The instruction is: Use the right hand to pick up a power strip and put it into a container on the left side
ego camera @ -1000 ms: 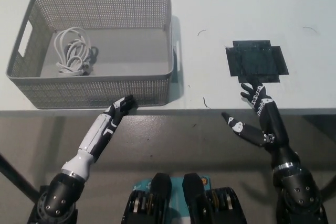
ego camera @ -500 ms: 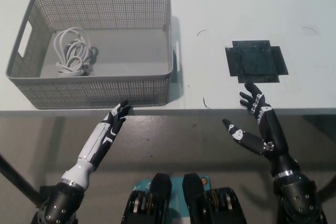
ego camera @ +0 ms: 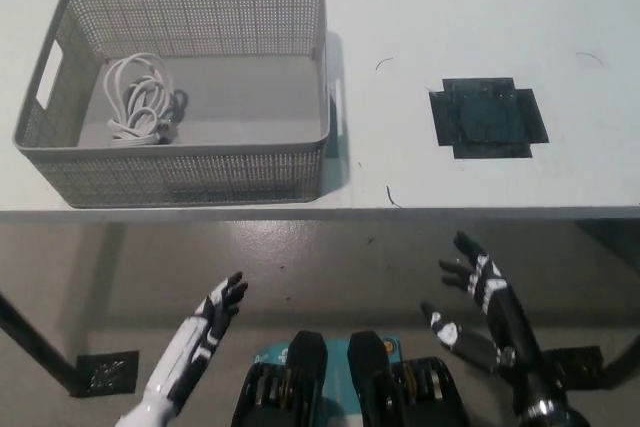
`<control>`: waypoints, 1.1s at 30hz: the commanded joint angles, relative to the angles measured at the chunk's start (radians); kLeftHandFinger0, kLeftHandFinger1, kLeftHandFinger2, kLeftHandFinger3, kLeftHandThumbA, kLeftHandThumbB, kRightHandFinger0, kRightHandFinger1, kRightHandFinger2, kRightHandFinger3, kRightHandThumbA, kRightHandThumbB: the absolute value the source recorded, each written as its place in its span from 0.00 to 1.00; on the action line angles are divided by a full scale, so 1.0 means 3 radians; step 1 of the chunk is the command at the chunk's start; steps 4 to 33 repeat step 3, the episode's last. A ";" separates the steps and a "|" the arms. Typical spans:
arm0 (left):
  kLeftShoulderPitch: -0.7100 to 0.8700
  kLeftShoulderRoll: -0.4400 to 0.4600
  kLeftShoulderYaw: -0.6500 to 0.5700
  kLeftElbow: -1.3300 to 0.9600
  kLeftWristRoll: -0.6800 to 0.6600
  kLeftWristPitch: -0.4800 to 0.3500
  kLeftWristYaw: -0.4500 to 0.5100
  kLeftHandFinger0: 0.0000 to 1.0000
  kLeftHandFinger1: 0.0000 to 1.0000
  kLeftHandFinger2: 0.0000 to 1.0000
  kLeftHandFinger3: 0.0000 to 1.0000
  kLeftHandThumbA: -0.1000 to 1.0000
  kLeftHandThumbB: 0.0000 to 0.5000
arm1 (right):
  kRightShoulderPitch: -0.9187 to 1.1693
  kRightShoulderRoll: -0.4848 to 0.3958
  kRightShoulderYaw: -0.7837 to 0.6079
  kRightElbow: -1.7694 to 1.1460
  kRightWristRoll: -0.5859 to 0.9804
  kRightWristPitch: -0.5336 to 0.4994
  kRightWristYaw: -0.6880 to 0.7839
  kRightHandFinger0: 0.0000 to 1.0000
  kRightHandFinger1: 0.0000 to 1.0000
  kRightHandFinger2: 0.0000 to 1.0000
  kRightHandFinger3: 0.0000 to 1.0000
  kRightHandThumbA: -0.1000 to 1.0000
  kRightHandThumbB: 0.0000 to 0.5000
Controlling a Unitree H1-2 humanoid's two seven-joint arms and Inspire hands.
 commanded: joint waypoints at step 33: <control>0.0189 -0.0003 0.0076 -0.0415 -0.0084 -0.0110 0.0092 1.00 1.00 1.00 1.00 1.00 0.45 | 0.0334 -0.0016 0.0067 -0.0559 0.0265 -0.0268 -0.0021 0.83 0.89 1.00 1.00 0.67 0.11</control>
